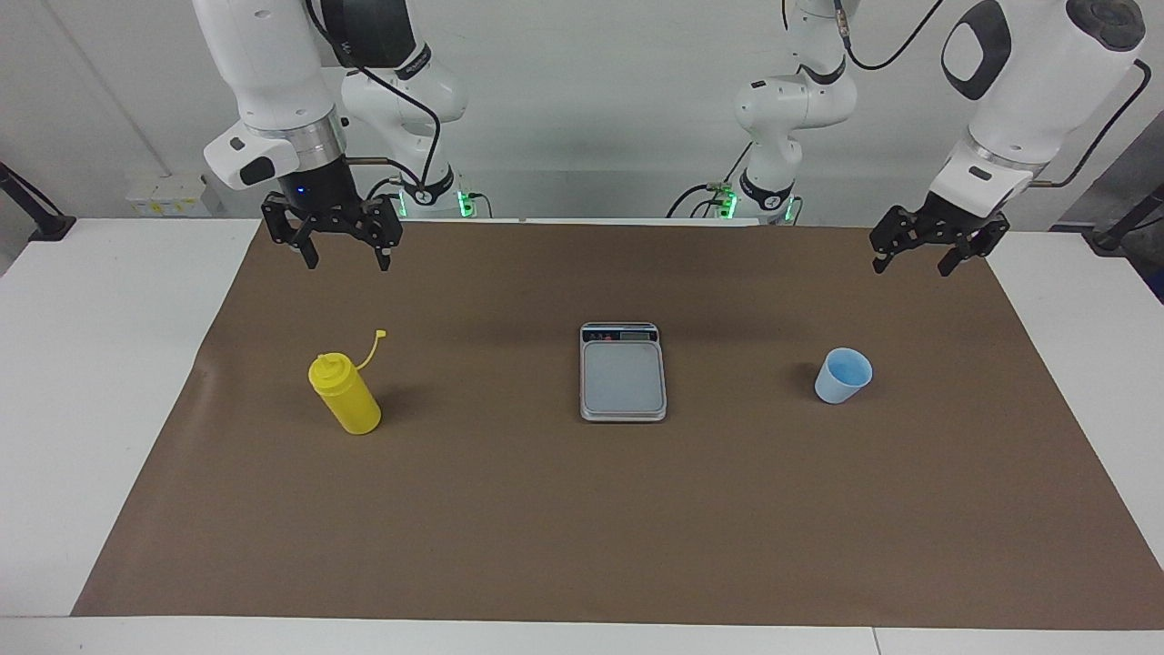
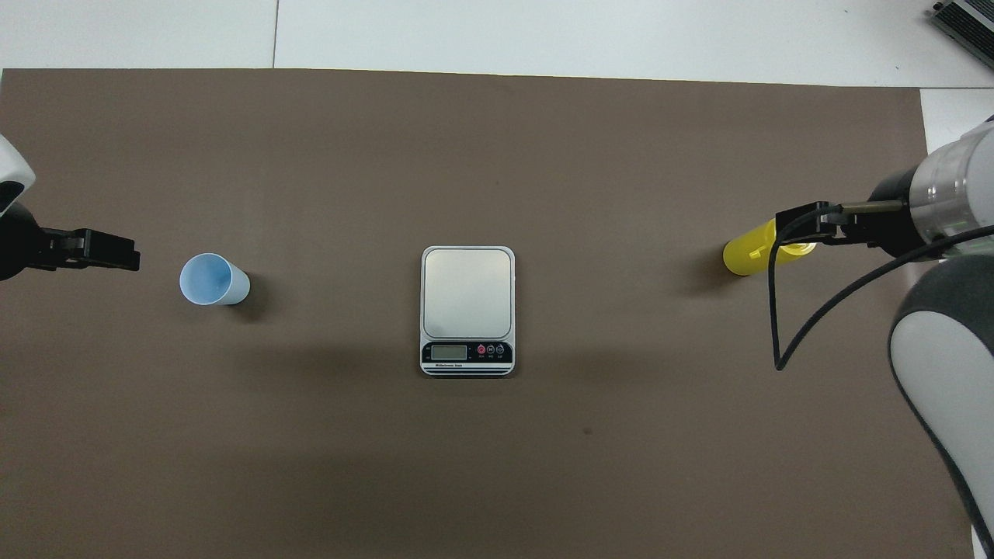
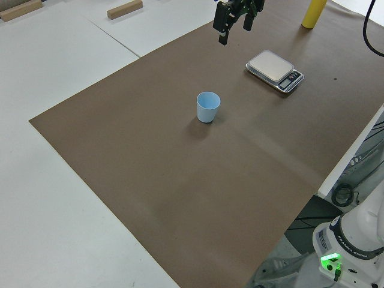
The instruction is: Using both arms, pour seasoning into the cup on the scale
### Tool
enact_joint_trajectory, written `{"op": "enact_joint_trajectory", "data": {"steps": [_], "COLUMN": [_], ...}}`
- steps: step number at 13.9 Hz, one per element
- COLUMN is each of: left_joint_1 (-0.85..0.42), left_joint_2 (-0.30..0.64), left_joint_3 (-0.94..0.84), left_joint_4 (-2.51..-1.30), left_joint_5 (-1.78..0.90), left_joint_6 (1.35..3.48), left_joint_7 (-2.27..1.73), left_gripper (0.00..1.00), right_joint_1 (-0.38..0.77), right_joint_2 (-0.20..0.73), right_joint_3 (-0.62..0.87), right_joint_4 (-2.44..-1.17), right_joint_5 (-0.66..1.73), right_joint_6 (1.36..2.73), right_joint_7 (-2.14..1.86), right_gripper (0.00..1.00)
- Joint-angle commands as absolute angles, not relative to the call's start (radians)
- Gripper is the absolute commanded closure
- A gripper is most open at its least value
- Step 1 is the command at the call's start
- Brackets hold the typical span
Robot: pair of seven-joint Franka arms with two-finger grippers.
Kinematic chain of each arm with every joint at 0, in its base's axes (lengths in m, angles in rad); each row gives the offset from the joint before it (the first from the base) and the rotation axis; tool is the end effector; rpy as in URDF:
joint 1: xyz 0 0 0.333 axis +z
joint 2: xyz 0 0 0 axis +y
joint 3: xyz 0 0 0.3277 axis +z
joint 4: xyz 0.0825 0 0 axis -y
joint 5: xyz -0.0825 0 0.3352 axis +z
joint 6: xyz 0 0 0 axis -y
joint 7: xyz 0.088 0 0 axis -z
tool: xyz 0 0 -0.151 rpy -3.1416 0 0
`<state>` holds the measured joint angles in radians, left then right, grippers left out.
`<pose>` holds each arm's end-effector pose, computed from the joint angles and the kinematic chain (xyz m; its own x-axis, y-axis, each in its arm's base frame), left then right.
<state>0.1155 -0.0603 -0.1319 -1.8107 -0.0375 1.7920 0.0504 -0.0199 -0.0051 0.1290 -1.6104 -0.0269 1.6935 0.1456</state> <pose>0.5013 -0.0145 0.5389 0.9974 -0.0586 0.0424 -0.0598 -0.9979 0.0269 0.5169 0.0530 0.5894 0.9953 -0.0335 0.0911 -0.0350 -0.9993 0.0145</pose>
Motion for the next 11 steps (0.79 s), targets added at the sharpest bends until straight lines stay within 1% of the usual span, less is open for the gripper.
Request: {"op": "enact_joint_trajectory", "data": {"steps": [1,4,8,11], "left_joint_1": [0.135,0.137,0.137,0.137], "left_joint_2": [-0.087,-0.035,0.006,0.011], "left_joint_3": [-0.138,-0.138,-0.138,-0.138], "left_joint_4": [-1.937,-1.971,-2.046,-2.123], "left_joint_5": [-0.038,-0.038,-0.038,-0.038], "left_joint_6": [1.917,1.996,2.108,2.198], "left_joint_7": [0.043,0.04,-0.017,-0.04], "left_gripper": [0.0,0.0,0.0,0.0], "right_joint_1": [-0.031,-0.031,-0.031,-0.031], "right_joint_2": [-0.014,-0.014,-0.014,-0.014], "right_joint_3": [0.129,0.129,0.13,0.129], "right_joint_4": [-1.62,-1.62,-1.62,-1.62], "right_joint_5": [-0.009,-0.009,-0.009,-0.009], "right_joint_6": [1.697,1.697,1.687,1.687], "right_joint_7": [0.12,0.12,0.12,0.12], "right_gripper": [0.0,0.0,0.0,0.0]}}
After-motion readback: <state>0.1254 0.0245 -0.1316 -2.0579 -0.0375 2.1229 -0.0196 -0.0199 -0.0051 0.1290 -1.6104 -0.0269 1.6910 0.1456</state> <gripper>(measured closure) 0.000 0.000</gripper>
